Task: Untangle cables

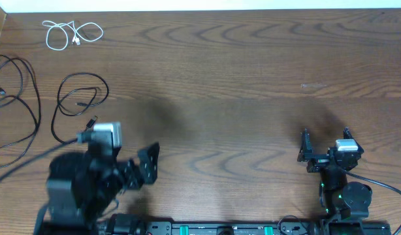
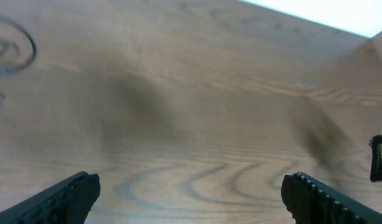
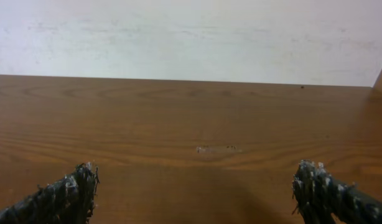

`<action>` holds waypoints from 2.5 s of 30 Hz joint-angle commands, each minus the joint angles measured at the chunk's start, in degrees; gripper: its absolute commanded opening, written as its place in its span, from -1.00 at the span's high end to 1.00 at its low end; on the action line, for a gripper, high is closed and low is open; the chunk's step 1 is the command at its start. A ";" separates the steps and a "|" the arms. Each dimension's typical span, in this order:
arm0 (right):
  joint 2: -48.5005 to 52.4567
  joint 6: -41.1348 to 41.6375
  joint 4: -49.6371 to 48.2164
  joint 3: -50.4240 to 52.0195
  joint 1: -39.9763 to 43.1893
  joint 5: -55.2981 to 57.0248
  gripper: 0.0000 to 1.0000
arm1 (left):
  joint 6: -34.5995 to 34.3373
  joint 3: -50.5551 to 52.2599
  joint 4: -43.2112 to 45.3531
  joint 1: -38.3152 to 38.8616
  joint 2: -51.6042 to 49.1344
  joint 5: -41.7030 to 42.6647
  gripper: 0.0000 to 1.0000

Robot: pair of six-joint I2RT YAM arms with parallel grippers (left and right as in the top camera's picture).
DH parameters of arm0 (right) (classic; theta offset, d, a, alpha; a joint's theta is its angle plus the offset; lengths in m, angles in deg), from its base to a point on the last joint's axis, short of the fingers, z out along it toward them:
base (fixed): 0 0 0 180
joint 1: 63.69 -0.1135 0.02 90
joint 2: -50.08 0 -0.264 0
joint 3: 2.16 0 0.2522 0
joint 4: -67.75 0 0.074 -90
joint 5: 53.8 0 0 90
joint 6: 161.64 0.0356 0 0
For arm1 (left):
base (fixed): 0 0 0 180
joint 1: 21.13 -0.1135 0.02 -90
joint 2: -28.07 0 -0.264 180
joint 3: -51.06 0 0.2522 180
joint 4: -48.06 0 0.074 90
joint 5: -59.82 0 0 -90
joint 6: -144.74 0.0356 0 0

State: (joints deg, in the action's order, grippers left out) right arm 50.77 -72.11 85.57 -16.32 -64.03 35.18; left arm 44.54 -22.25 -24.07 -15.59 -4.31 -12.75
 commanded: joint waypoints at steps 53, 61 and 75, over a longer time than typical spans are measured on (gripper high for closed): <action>-0.37 -0.44 0.37 0.09 -0.09 0.63 -0.98 | 4.02 59.30 69.02 -3.65 32.30 -7.72 -0.96; -0.37 -0.44 0.37 0.09 -0.09 0.63 -0.98 | 5.81 59.32 66.47 -3.58 32.30 -8.09 -0.96; -0.37 -0.44 0.37 0.09 -0.07 0.63 -0.99 | 8.44 59.32 54.93 -3.58 32.33 -8.04 -0.96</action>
State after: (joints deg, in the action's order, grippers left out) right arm 50.77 -72.13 85.59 -16.32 -64.03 35.18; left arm 51.86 36.52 33.61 -18.89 27.49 -21.51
